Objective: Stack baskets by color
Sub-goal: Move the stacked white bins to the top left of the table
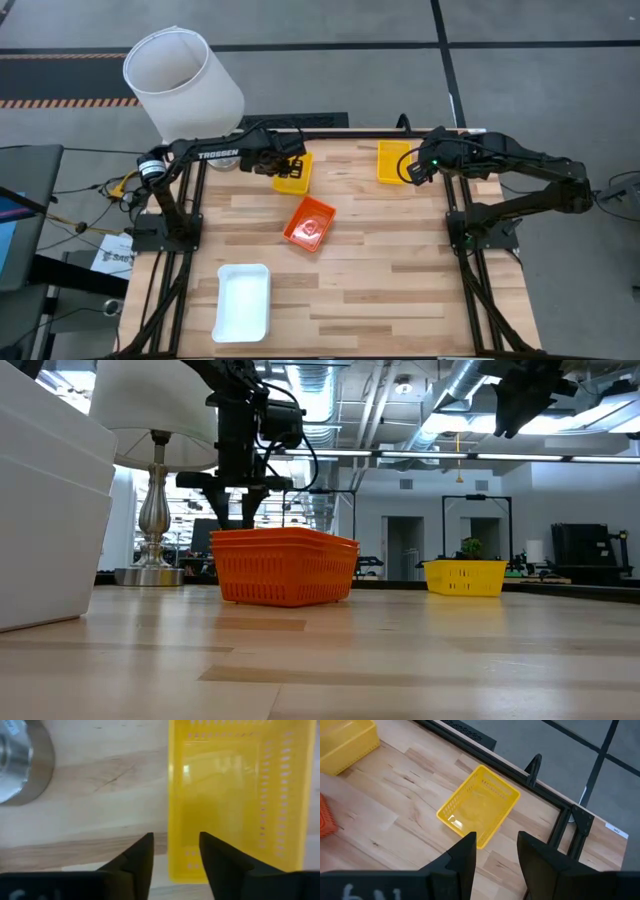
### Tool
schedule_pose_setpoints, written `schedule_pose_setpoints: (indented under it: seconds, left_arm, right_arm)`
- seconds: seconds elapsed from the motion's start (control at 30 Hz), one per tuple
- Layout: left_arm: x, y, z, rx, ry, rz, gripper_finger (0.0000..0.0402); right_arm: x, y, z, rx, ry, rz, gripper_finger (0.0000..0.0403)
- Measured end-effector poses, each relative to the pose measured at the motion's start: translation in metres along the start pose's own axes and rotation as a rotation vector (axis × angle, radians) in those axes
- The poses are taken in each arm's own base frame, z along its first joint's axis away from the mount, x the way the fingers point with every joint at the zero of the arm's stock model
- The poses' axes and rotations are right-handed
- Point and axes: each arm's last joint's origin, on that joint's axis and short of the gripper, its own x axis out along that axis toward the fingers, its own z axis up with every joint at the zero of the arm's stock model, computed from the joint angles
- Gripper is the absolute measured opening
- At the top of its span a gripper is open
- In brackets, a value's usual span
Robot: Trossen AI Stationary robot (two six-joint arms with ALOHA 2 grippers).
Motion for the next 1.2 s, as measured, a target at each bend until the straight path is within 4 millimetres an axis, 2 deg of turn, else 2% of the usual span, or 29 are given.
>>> schedule_pose_setpoints:
  seconds: [0.13,0.23,0.37,0.47,0.57,0.67,0.77,0.87,1.03,1.2]
  left_arm:
    - [0.000,0.002,-0.001,0.006,0.011,0.019,0.0174]
    - [-0.009,0.001,-0.004,0.027,0.011,-0.013,0.0180]
    - [-0.049,0.002,-0.011,0.060,-0.032,-0.126,0.0177]
    - [-0.088,0.006,-0.028,0.106,-0.045,-0.263,0.0172]
    - [-0.121,0.013,-0.060,0.179,-0.017,-0.377,0.0165]
    - [-0.146,0.020,-0.101,0.283,0.057,-0.452,0.0154]
    - [-0.164,0.027,-0.147,0.391,0.185,-0.494,0.0137]
    - [-0.176,0.032,-0.192,0.451,0.282,-0.503,0.0101]
    - [-0.174,0.034,-0.250,0.506,0.311,-0.404,0.0013]
    - [-0.156,0.027,-0.281,0.604,0.258,-0.281,0.0005]
  right_arm:
    - [0.000,0.000,0.000,-0.008,0.000,0.000,0.0164]
    - [0.000,0.000,0.000,-0.012,0.001,0.001,0.0164]
    - [0.000,0.000,0.000,-0.015,0.003,0.004,0.0164]
    - [0.000,0.000,0.000,-0.016,0.003,0.004,0.0164]
    - [0.000,0.000,0.000,-0.016,0.004,0.004,0.0164]
    - [0.000,0.001,0.000,-0.016,0.014,0.018,0.0164]
    - [0.000,0.001,-0.001,-0.024,0.018,0.022,0.0164]
    - [0.000,0.001,-0.001,-0.023,0.018,0.023,0.0164]
    - [0.000,0.001,-0.001,-0.023,0.018,0.023,0.0164]
    - [0.000,0.001,0.000,-0.022,0.017,0.024,0.0164]
